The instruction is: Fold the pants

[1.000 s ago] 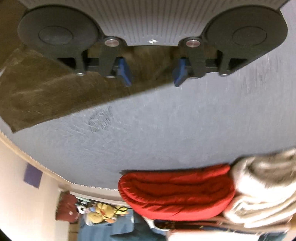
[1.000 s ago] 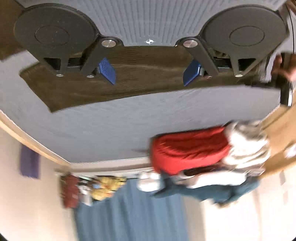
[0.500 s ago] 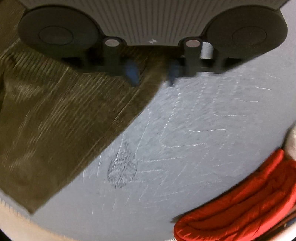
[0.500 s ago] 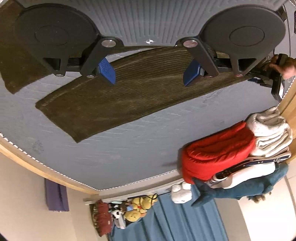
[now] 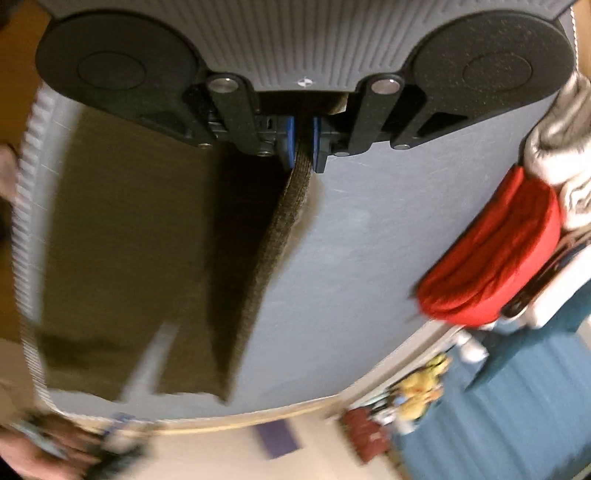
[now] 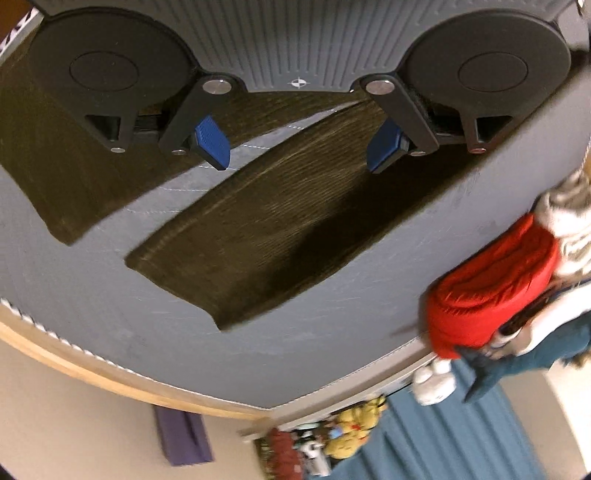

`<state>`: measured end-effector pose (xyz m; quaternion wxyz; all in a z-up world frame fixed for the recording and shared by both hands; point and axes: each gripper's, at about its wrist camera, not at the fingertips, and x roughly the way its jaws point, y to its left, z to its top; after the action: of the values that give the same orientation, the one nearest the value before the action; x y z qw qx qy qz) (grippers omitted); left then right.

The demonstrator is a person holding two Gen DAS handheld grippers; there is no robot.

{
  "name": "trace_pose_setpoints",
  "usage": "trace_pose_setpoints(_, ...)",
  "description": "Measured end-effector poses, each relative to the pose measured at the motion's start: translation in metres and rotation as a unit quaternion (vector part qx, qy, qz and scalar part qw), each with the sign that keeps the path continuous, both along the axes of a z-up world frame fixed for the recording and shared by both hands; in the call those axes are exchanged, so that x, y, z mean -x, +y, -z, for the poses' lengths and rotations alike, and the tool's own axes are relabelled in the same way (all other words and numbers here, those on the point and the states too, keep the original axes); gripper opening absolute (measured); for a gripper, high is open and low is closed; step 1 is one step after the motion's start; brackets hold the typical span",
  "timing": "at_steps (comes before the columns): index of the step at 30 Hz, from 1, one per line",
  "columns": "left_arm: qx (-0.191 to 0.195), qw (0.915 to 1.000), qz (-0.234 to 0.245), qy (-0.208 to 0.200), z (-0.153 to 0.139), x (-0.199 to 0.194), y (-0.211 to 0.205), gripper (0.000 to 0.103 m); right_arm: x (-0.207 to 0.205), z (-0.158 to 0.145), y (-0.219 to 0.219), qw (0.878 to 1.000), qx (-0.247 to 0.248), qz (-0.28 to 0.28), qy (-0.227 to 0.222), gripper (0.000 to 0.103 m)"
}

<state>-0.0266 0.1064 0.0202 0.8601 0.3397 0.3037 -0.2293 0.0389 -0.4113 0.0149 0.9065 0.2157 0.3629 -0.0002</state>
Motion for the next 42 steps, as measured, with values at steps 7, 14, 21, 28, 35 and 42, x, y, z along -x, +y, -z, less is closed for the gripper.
trace_pose_setpoints(7, -0.026, 0.9932, 0.032, 0.109, 0.084, 0.067, -0.015, 0.01, 0.0, 0.008, -0.045, 0.996, -0.033, 0.083, -0.007, 0.081)
trace_pose_setpoints(14, 0.1, 0.9901, 0.005, 0.098, 0.027, 0.035, -0.002, 0.028, -0.012, 0.04, -0.084, 0.987, -0.093, 0.133, 0.012, 0.047)
trace_pose_setpoints(21, 0.199, 0.9733, -0.068, 0.093, 0.035, -0.011, -0.016, 0.028, -0.031, 0.074, -0.109, 0.98, -0.118, 0.156, 0.023, 0.032)
trace_pose_setpoints(28, 0.14, 0.9833, 0.018, 0.115, 0.073, -0.01, -0.079, 0.028, -0.059, 0.12, -0.118, 0.972, -0.175, 0.145, 0.052, 0.032)
trace_pose_setpoints(35, 0.141, 0.9788, 0.051, 0.14, 0.095, -0.014, -0.109, 0.044, -0.079, 0.139, -0.118, 0.965, -0.198, 0.149, 0.087, 0.031)
trace_pose_setpoints(42, 0.102, 0.9822, 0.051, 0.149, 0.116, -0.024, -0.132, 0.044, -0.083, 0.128, -0.109, 0.968, -0.156, 0.162, 0.111, 0.025)
